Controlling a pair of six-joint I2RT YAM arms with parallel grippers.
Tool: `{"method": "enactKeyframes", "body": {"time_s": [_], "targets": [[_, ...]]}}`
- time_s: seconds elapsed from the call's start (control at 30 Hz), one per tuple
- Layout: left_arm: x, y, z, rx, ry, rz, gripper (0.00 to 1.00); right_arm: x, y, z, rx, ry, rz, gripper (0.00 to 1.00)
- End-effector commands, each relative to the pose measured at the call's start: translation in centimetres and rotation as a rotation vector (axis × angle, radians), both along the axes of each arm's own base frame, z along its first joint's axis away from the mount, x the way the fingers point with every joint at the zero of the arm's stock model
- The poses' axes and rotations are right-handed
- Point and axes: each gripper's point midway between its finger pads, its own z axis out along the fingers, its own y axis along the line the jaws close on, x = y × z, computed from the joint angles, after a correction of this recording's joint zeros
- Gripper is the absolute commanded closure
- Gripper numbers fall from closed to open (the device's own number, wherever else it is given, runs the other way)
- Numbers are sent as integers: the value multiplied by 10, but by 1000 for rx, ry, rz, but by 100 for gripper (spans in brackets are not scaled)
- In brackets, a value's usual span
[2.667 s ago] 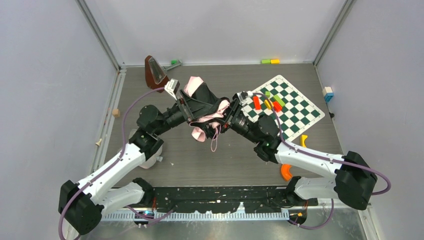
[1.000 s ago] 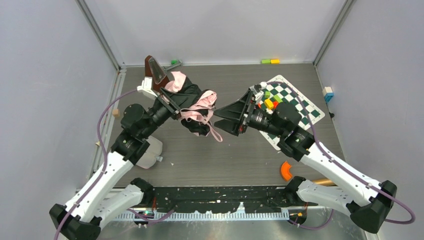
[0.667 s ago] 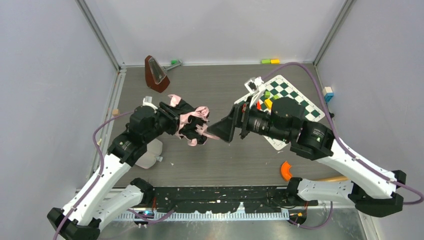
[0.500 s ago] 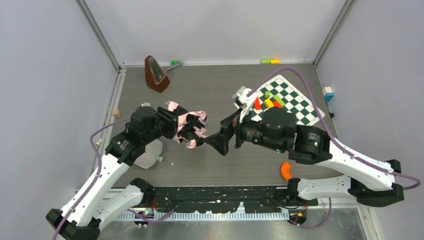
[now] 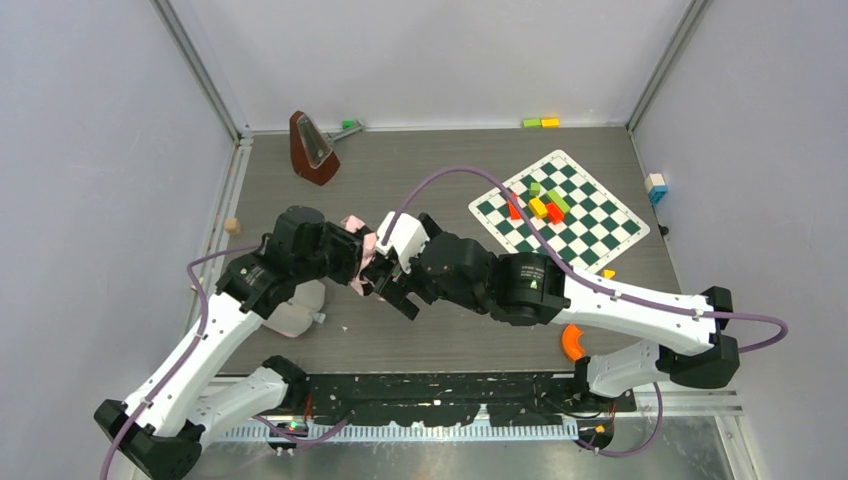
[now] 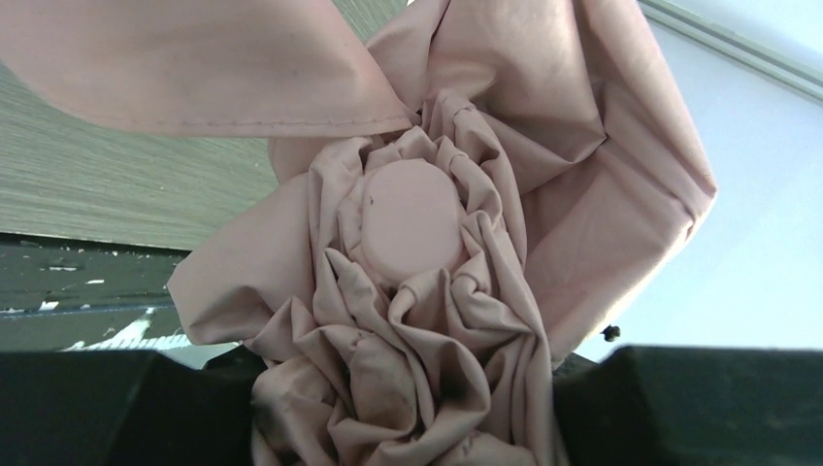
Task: Put away the umbrella
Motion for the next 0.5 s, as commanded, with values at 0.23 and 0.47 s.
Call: {"method": "enactKeyframes", "body": {"time_s": [0.23,0.47], "targets": [[-12,-18,38,-85,-26,-76,100,-3,13,-13,-53,-39,82,5],[-17,-20,35,-62,-8,-94,100,-17,24,-33,-94,38,177,5]]}}
